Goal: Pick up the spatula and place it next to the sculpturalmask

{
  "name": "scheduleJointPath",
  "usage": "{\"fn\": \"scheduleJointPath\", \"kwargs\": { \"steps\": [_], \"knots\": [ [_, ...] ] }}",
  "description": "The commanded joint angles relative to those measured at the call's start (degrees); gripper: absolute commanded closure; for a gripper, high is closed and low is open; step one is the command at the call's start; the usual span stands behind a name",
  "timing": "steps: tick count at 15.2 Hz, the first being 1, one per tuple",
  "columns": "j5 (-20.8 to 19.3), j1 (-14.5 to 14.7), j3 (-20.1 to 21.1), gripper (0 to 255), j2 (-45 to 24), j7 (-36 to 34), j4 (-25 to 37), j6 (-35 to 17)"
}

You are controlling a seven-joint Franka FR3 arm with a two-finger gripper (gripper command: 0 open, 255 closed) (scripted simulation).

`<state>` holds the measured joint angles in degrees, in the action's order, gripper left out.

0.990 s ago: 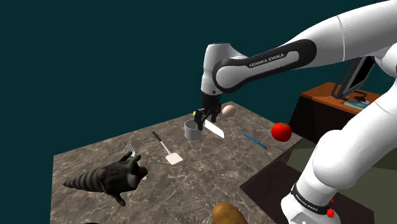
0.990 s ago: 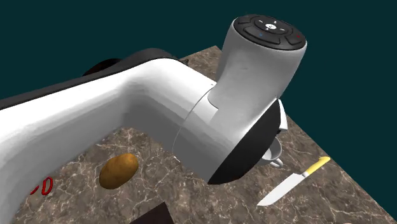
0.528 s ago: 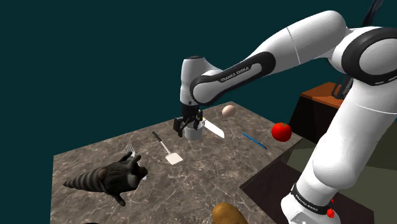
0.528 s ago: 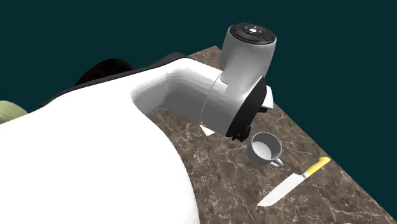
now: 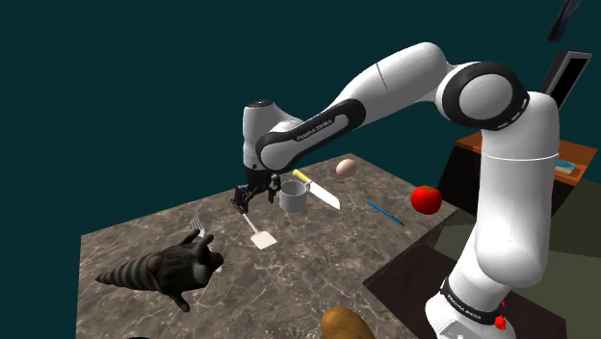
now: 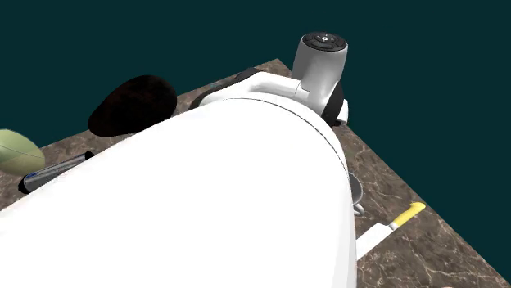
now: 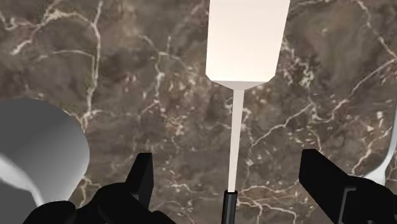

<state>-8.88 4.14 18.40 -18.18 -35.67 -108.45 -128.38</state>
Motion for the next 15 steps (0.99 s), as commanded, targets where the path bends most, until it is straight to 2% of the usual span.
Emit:
{"fn": "scheduleJointPath", "kwargs": {
  "steps": [1,3,10,15],
  "knots": [
    [-2.0,1.3,-0.9,0,-5.1,-2.5,4.9,0.0],
    [-3.4,2.6,-1.7,0,-9.3,-4.3,9.7,0.5],
    [-4.6,3.1,-2.6,0,-12.6,-5.0,9.1,-3.3],
    [-4.7,3.1,-2.6,0,-12.8,-5.1,9.0,-3.6]
  ]
}}
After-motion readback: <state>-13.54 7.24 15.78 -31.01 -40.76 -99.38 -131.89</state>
